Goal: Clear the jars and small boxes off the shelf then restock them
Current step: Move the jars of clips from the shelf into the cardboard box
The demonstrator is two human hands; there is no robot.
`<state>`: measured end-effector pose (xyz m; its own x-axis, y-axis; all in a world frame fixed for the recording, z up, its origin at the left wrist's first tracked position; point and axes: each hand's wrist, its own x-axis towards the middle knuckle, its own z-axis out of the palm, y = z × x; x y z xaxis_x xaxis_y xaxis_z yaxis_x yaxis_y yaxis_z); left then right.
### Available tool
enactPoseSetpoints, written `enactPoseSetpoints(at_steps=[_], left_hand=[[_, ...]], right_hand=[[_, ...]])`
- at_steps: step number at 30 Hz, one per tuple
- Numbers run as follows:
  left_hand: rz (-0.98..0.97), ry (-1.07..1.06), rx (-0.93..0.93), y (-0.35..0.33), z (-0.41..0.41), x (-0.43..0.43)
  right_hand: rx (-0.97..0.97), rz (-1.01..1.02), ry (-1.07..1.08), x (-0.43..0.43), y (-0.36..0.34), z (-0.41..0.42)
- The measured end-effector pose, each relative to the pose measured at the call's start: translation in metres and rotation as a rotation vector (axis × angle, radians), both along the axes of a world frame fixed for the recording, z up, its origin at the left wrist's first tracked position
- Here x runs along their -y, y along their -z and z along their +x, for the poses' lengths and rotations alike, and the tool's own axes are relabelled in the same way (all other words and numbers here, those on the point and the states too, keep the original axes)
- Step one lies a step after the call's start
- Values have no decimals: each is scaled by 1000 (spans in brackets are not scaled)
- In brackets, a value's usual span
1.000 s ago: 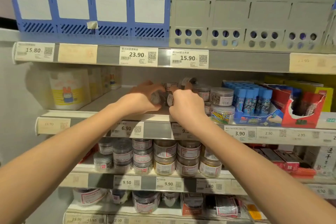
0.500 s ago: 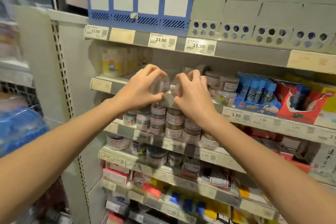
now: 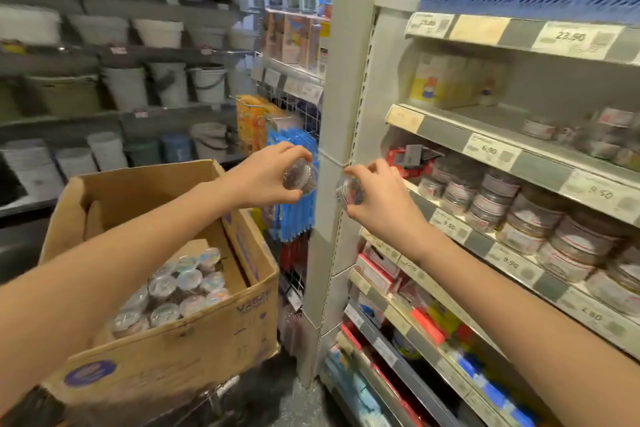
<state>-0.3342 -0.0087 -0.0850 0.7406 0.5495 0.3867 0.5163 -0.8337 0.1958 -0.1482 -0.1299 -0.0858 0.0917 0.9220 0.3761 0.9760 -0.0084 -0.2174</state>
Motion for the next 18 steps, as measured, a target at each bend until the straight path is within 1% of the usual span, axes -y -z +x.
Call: enactPoseSetpoints(at_steps=[6, 9, 14, 18], left_hand=[[-96, -204, -86, 38, -90, -21], [-162, -264, -126, 62, -119, -31], [-244, -299, -201, 101, -154, -65], [-282, -324, -300, 129, -176, -96]], right_hand=[[47, -114, -178, -61, 32, -68], [96, -169, -271, -89, 50, -98], [126, -220, -377, -139, 83, -139], [175, -280, -455, -184, 119, -165]])
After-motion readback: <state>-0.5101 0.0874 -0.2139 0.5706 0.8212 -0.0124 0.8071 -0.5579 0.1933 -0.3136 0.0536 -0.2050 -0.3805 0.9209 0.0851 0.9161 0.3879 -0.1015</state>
